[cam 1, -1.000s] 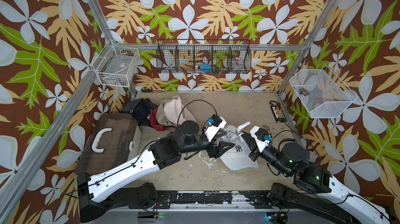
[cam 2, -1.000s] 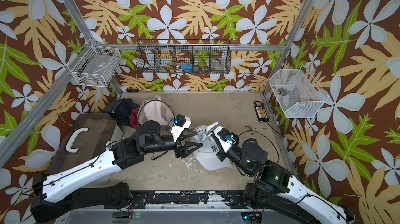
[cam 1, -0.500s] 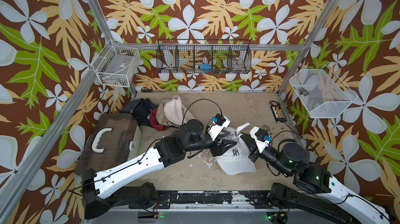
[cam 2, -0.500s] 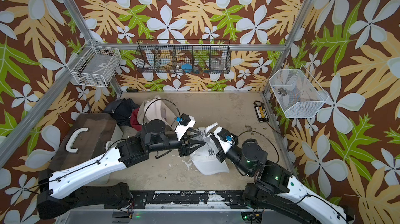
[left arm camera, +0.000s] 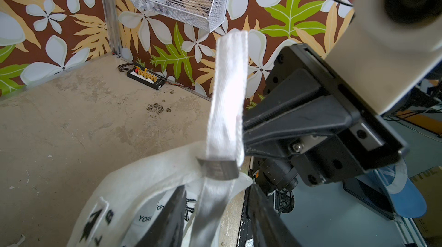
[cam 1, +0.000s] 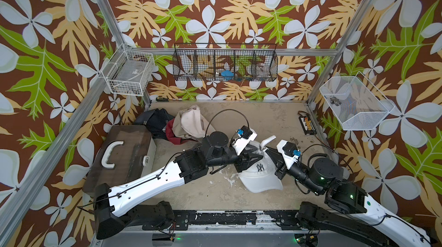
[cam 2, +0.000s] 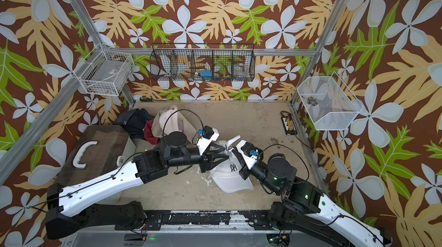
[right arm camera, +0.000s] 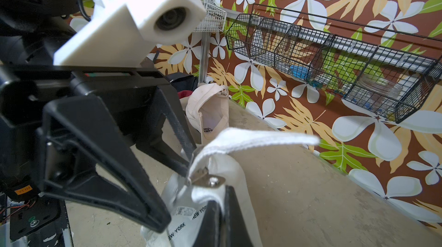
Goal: Open the adjustable buckle of the baseball cap
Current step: Pull the adjustable strap on the baseball cap.
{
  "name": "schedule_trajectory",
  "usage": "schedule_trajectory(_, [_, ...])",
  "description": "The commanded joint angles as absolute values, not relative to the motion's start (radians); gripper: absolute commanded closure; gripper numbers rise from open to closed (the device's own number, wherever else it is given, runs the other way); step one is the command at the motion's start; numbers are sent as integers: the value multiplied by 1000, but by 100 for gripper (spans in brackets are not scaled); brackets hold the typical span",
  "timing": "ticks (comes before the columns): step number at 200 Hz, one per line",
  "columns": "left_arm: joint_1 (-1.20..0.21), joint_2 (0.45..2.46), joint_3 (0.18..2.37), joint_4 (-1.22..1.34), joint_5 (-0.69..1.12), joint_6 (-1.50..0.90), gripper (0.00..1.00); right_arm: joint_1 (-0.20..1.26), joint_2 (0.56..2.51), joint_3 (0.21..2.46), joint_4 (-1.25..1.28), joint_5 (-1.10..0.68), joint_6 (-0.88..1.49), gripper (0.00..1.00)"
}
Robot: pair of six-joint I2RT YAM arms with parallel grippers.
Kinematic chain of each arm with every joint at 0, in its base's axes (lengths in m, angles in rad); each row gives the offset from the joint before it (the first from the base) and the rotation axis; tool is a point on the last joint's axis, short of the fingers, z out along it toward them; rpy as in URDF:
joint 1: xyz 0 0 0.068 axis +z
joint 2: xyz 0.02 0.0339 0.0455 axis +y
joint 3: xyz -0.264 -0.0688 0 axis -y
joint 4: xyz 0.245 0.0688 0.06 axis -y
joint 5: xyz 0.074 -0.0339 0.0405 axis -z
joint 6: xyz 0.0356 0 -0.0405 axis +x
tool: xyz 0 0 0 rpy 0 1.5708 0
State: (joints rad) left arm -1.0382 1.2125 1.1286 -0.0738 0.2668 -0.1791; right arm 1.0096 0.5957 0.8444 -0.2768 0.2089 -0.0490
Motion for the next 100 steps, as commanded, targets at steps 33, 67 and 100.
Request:
schedule_trajectory(33, [-1039,1215,1135,-43,262,-164,83,1011,588,849,-236,211,-41,100])
schedule_trajectory(67, [-1039,1210,1131,-46,270,-164,97,1011,583,848,-239,225,-42,100])
schedule_trajectory(100, [-1039,1209,1124,-54,279,-164,100,1011,585,859,-245,235,-30,100])
